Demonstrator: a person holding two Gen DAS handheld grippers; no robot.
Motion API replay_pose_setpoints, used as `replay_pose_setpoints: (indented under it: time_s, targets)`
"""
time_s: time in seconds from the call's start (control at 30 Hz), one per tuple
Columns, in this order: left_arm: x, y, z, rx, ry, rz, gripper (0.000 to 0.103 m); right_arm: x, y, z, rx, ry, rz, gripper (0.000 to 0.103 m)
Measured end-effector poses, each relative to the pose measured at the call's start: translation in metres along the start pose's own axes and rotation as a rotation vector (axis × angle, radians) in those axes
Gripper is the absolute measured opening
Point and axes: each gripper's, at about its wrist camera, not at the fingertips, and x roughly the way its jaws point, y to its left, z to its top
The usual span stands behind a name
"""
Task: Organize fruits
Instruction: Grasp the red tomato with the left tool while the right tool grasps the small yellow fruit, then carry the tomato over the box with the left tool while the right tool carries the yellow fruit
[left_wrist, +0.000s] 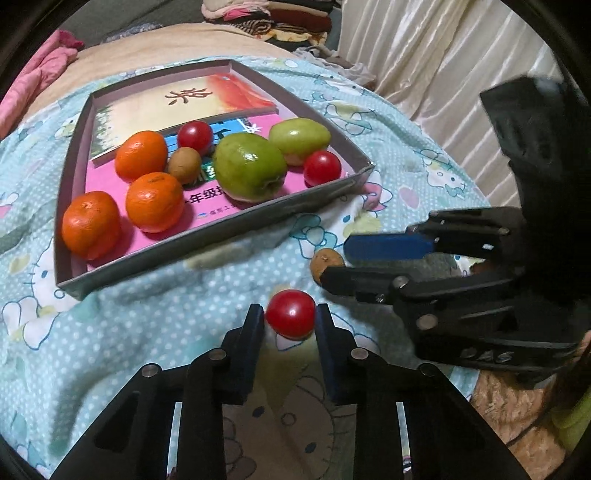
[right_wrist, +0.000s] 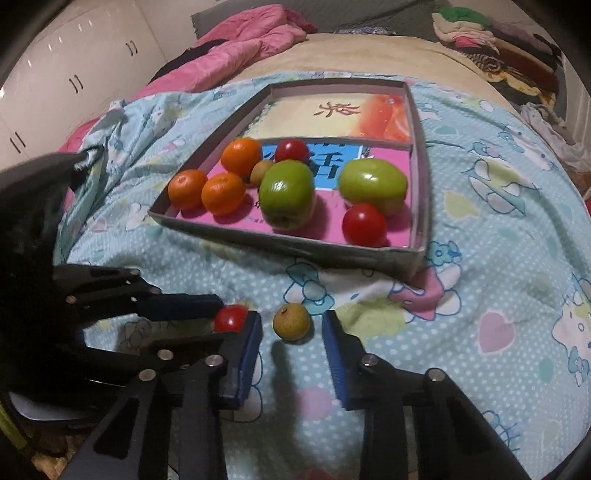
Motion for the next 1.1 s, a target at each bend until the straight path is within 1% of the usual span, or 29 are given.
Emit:
replay_pose_setpoints:
  time_s: [0.03,0.1,0.27,0.37,0.47,0.6,0.73,0.9,1.1]
  targets:
    - [-0.001,0.001,0.0,-0.002,-0.004,0.0,0.028,0.005,0.002,0.0,-0.011,0.019,-0.009,0.026]
    - [-0.003,0.004,0.001,-0.008,-0.008,-0.004,0.028,0.011,0.005,0.0,-0.027,0.038,-0.026,0.026]
    - [0.003,0.003,0.001,-0.006,0.01,-0.028,0.028,0.017,0.007,0.003,-0.053,0.023,-0.039,0.024]
    - [0.007,-0.003,0.002,0.022,0.016,-0.018,0.028,0.013,0.006,0.003,-0.048,0.009,-0.03,0.024]
    - [0.01,-0.004,0.004,0.023,0.016,-0.019,0.028,-0.001,0.0,0.005,-0.017,-0.044,-0.014,0.023]
    - [0.013,-0.009,0.007,0.047,0.017,0.003,0.028,-0.022,-0.006,0.007,0.009,-0.128,0.007,0.023]
    - [0.014,-0.014,0.012,0.072,0.007,0.024,0.028,-0.033,-0.01,0.009,0.022,-0.179,0.009,0.023]
    - [0.008,-0.008,0.015,0.047,-0.014,0.015,0.028,-0.047,-0.014,0.01,0.026,-0.247,0.008,0.023]
    - [-0.017,0.005,0.018,-0.009,-0.087,0.005,0.028,-0.056,-0.013,0.012,0.023,-0.304,0.004,0.024]
